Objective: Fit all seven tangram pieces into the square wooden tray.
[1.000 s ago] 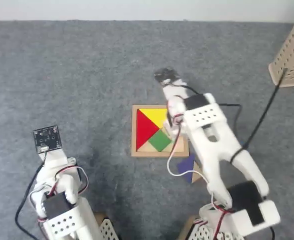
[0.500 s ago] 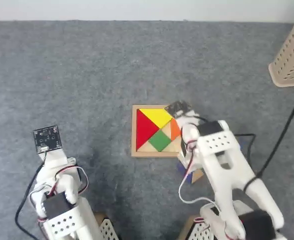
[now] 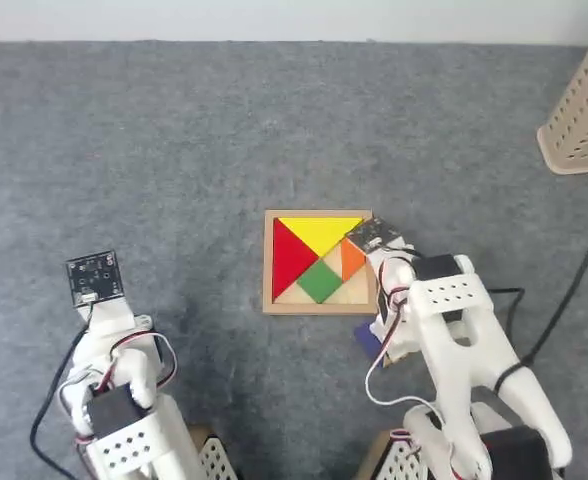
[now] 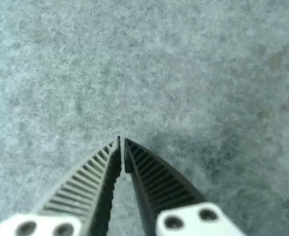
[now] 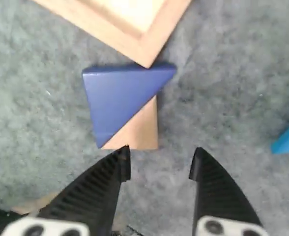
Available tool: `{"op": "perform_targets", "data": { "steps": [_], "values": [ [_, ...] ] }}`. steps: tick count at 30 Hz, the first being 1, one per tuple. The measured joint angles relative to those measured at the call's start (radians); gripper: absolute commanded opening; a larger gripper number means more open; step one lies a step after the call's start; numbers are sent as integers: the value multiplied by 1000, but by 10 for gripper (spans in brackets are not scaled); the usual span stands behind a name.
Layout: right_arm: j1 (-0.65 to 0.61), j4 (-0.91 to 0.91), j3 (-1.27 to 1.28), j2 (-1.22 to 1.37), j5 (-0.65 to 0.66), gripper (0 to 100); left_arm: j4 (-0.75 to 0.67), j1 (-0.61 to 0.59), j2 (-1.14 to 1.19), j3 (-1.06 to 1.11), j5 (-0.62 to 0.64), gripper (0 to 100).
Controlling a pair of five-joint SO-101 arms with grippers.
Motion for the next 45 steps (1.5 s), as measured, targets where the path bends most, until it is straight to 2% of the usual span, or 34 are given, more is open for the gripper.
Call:
{"op": "perform_targets", "data": {
  "steps": [8, 15, 18, 33, 41, 45],
  "values": [
    [-83, -120, -12, 147, -81, 196, 0, 0, 0, 0, 0, 13],
    [-80, -121, -17, 180, -89, 43, 0, 0, 0, 0, 0, 13],
    [-32, -123, -34, 181, -89, 13, 0, 0, 0, 0, 0, 13],
    [187, -95, -203, 241, -94, 9, 0, 0, 0, 0, 0, 13],
    [190, 25, -453, 252, -94, 9, 0, -2, 0, 0, 0, 13],
    [195, 104, -442, 252, -94, 45, 0, 0, 0, 0, 0, 13]
  ]
}}
